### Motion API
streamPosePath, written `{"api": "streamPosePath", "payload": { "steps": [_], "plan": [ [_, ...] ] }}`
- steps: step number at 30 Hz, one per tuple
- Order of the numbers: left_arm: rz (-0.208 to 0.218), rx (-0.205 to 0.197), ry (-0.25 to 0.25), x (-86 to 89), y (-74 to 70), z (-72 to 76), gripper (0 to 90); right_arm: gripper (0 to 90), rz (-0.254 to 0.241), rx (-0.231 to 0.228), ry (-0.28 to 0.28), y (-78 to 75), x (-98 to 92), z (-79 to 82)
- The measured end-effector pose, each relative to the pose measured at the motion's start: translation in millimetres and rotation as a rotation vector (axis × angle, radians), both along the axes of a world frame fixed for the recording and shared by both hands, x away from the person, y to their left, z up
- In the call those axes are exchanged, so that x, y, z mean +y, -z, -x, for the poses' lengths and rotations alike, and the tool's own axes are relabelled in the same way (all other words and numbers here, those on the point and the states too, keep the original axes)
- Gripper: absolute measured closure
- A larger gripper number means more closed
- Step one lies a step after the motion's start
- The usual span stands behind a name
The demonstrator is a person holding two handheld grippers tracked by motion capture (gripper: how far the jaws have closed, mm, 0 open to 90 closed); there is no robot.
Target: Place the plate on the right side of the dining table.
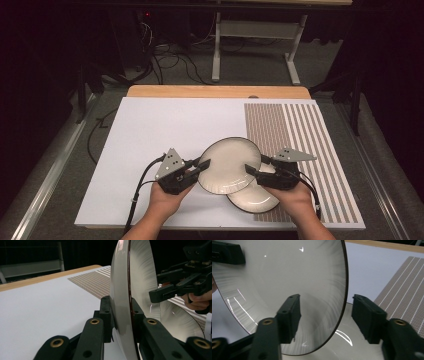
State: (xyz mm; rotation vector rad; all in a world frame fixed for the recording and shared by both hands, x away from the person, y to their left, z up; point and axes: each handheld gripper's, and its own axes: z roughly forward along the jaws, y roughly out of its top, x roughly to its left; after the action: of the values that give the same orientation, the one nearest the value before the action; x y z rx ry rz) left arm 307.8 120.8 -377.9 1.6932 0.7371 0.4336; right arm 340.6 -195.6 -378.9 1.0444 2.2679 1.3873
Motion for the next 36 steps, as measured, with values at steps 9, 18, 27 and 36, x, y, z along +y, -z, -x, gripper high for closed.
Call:
{"api": "streamPosePath", "payload": {
  "steps": [9,18,27,36],
  "plan": [
    [0.000,-0.001,0.000,-0.1,0.0,0.0,78.7,60.5,-0.056,0.072,0.011,6.8,-6.2,-4.8],
    [0.017,0.018,-0.003,0.1,0.5,-1.8,78.8,75.0,-0.071,0.088,-0.020,10.1,-5.0,-5.5],
    [0.038,0.054,-0.007,0.0,-1.5,-1.6,79.8,79.8,-0.101,0.124,-0.026,9.2,-10.0,-6.5],
    [0.037,0.066,-0.006,-4.3,-12.1,-2.5,80.6,84.2,-0.131,0.082,-0.027,-5.1,-19.3,0.4]
  ]
}}
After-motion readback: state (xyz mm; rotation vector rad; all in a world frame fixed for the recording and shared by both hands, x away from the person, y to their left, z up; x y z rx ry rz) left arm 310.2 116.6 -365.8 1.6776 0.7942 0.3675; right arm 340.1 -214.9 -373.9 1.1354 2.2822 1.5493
